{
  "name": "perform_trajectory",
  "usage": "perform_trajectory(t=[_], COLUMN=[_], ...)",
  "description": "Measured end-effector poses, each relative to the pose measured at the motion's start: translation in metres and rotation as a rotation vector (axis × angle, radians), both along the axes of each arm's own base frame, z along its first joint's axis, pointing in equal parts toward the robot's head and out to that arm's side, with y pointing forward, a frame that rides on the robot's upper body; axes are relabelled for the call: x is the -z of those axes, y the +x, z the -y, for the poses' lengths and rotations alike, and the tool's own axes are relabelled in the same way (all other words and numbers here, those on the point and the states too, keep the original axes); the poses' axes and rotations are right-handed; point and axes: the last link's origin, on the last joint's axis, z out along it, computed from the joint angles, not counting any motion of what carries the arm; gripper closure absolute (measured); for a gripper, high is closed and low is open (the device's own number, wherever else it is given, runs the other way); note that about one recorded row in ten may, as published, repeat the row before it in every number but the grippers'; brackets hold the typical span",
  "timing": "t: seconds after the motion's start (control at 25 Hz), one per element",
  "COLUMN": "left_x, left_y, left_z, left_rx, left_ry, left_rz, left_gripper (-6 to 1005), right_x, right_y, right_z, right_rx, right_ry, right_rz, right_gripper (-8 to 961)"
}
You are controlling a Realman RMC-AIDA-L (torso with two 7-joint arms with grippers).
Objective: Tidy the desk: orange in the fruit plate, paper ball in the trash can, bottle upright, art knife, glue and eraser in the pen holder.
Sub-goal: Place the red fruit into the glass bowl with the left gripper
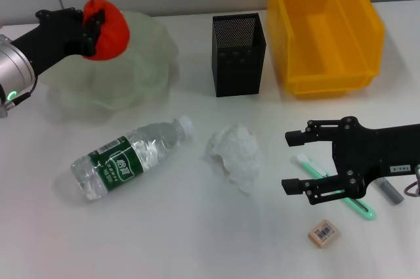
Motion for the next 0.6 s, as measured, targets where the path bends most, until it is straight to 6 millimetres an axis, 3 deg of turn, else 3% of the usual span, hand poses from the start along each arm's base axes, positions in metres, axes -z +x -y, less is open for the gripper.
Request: perform_trajectory(t=[0.44,0.6], left_x=[0.013,0.013], left_y=[0.007,0.008], left_z=[0.0,0.0], left_rx=[0.028,0.028], left_ry=[-0.032,-0.034], left_rz=[-0.022,-0.018], left_gripper=[872,761], right_x=[0.003,0.003], right_y=[0.001,0.002], right_z=[0.0,0.001], right_rx=[0.013,0.017], right_ry=[-0.014,-0.014], right_rz=[-0.013,-0.014], right_gripper=[128,128])
